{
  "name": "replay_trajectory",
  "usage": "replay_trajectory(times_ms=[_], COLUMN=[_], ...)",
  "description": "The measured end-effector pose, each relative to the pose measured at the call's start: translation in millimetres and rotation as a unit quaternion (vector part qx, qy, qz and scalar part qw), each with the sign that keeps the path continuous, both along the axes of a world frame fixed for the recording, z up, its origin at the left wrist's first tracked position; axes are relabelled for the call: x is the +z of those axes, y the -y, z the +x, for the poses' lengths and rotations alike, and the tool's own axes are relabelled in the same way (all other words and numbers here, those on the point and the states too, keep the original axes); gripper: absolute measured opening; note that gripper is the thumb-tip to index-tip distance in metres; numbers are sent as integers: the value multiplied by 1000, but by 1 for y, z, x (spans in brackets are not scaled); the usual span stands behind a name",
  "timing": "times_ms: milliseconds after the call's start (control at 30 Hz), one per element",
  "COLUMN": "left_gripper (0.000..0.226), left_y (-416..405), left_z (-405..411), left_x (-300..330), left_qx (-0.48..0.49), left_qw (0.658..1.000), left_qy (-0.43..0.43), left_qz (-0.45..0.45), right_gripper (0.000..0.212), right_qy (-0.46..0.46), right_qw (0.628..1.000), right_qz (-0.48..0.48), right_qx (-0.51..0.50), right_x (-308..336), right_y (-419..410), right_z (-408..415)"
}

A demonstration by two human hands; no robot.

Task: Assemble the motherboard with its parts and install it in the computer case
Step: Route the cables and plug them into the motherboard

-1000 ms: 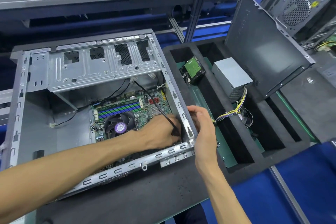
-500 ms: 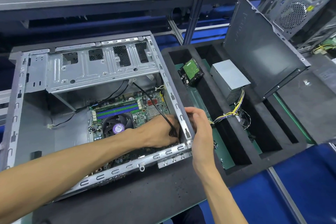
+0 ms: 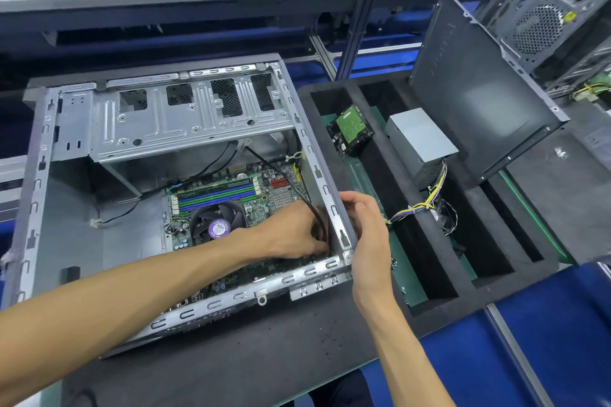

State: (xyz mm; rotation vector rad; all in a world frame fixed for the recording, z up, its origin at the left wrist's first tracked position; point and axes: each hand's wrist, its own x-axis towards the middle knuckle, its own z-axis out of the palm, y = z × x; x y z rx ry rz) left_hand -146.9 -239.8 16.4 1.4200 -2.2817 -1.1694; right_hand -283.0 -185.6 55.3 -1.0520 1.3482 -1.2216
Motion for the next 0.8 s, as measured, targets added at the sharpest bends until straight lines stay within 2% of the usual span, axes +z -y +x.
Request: replay_trajectory(times_ms=[267,800], left_gripper=[21,22], left_y=[-6,-10], left_z=[-1,0], left_x=[0,6], left_qx=[-43,-49], left_qw=[997,996], left_qy=[22,34], left_qz=[-68,-65], right_gripper=[33,34], right_qy=[-3,3], right_qw=[1000,1000], right_qz=[6,2], right_qx=[3,6], right_x=[-1,0], right_y=[0,0], right_z=[-1,-2])
